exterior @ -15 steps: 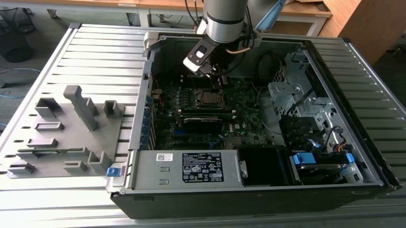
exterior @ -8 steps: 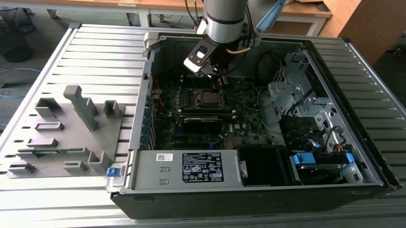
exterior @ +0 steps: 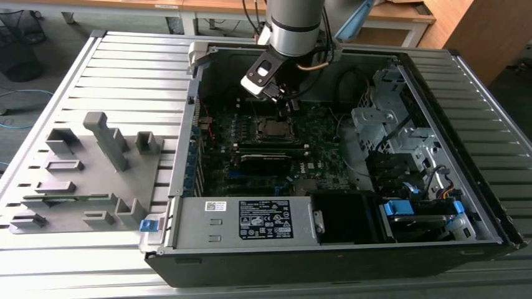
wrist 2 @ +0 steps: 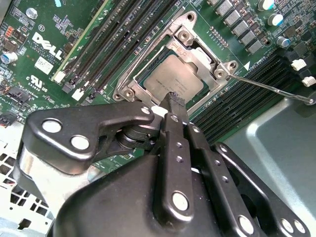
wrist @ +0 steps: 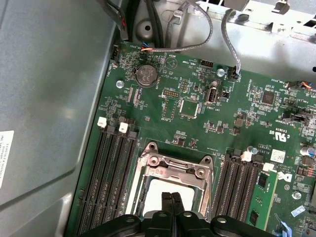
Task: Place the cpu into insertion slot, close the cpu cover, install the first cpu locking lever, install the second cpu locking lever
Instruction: 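Close the cpu cover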
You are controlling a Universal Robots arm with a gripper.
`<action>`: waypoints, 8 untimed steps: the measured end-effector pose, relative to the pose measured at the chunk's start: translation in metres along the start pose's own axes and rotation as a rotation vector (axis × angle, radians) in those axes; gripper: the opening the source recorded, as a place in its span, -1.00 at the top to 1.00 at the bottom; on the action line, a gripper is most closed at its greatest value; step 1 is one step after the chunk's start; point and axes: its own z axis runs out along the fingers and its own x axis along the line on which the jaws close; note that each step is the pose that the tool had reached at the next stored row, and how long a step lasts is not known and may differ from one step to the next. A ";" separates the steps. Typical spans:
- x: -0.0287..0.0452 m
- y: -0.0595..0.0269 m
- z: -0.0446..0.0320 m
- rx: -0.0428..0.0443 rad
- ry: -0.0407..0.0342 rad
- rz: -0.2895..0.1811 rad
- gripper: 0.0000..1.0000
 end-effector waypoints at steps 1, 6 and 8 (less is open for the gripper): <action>0.0000 0.0000 0.0000 0.0000 0.0000 0.000 0.79; 0.0000 0.0000 0.0000 0.0000 0.0010 -0.022 0.79; 0.0000 0.0000 0.0000 0.0000 0.0014 -0.035 0.79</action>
